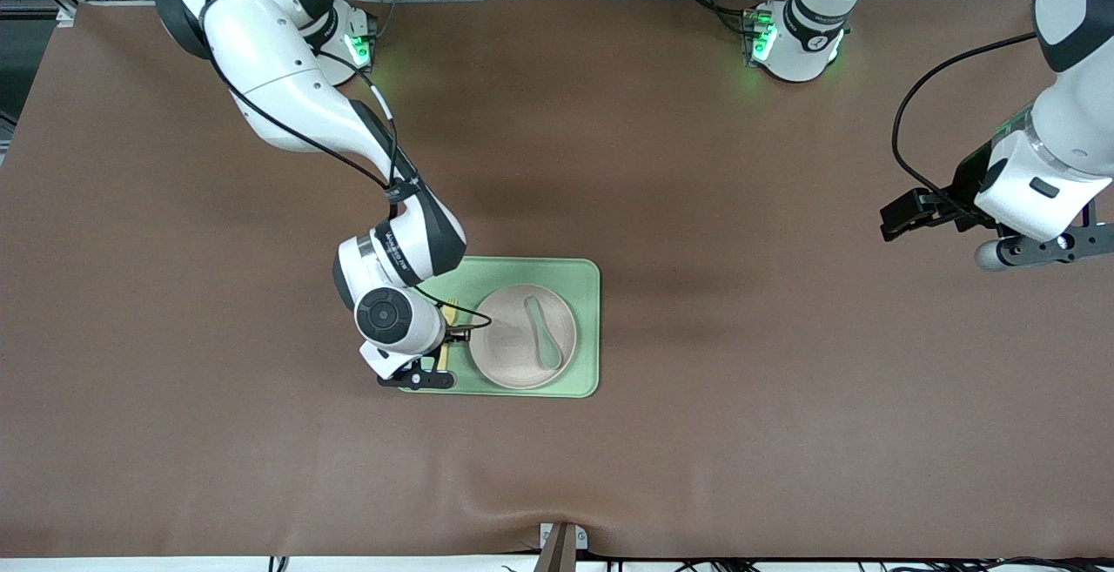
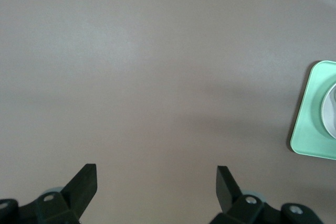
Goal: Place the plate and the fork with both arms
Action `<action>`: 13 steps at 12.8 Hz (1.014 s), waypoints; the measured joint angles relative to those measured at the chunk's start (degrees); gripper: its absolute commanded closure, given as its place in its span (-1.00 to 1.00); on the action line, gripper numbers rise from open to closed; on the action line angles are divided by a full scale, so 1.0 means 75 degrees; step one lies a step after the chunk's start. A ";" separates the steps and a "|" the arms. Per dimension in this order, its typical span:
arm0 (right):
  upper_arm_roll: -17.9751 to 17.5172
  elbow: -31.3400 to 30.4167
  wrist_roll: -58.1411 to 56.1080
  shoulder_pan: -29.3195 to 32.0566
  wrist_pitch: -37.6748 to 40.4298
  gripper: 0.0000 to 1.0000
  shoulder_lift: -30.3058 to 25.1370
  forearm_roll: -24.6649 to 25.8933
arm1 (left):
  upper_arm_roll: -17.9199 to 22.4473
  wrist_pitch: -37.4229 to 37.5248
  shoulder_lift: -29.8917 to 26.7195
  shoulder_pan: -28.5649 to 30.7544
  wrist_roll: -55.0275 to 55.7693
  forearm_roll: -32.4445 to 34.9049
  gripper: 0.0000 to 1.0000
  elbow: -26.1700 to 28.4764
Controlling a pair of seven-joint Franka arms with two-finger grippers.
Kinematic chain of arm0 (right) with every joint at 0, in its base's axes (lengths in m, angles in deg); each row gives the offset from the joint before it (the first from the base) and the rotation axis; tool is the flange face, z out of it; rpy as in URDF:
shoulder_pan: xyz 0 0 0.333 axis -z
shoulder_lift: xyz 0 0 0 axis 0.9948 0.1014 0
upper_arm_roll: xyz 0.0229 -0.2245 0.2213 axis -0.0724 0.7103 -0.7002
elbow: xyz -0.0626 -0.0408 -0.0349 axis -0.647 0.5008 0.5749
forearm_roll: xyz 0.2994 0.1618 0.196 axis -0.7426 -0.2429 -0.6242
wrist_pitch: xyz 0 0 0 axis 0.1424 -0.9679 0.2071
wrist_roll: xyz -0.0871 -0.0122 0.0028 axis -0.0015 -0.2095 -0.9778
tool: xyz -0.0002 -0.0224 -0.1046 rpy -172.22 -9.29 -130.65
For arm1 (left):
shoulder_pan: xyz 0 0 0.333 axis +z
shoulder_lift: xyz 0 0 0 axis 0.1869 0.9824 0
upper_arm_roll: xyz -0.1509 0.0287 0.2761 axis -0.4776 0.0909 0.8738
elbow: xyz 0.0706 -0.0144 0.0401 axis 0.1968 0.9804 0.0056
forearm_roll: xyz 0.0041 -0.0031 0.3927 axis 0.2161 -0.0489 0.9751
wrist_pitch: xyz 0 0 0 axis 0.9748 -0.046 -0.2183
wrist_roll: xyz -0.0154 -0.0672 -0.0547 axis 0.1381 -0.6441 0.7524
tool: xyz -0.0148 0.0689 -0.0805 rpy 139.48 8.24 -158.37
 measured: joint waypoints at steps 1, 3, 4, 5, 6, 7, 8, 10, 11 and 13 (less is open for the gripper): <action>0.0008 0.0060 0.0000 0.0007 0.0254 -1.00 -0.0144 0.0000 | 0.0000 -0.0063 0.0031 0.0001 0.0012 0.0000 -1.00 0.0000; 0.0061 0.0303 0.0013 0.0201 0.0935 -1.00 -0.0512 -0.0001 | -0.0005 -0.0112 0.0074 -0.0003 0.0026 0.0000 -1.00 0.0001; 0.0033 0.0434 0.0002 0.0475 0.1245 -1.00 -0.0726 -0.0002 | -0.0007 -0.0113 0.0075 -0.0006 0.0034 0.0000 -1.00 0.0001; -0.0030 0.0524 -0.0032 0.0773 0.1462 -1.00 -0.0965 -0.0003 | -0.0007 -0.0113 0.0073 -0.0004 0.0039 0.0000 -1.00 -0.0005; -0.0062 0.0590 -0.0065 0.1018 0.1606 -1.00 -0.1231 -0.0003 | -0.0005 -0.0113 0.0072 -0.0002 0.0052 0.0000 -1.00 -0.0008; -0.0069 0.0624 -0.0126 0.1214 0.1744 -1.00 -0.1535 -0.0003 | -0.0003 -0.0113 0.0070 0.0001 0.0067 0.0000 -1.00 -0.0011; -0.0072 0.0628 -0.0307 0.1385 0.2009 -1.00 -0.1856 -0.0002 | -0.0002 -0.0114 0.0070 0.0003 0.0085 0.0000 -1.00 -0.0013; -0.0067 0.0618 -0.1002 0.1738 0.2738 -1.00 -0.2465 -0.0001 | -0.0002 -0.0141 0.0071 0.0006 0.0096 0.0000 -1.00 -0.0015; -0.0072 0.0587 -0.1334 0.1970 0.2954 -1.00 -0.2730 -0.0002 | -0.0004 -0.0148 0.0071 0.0004 0.0096 0.0000 -1.00 -0.0017; -0.0080 0.0304 -0.1923 0.2440 0.3147 -1.00 -0.3306 -0.0006 | -0.0006 -0.0151 0.0072 0.0000 0.0096 0.0000 -1.00 -0.0014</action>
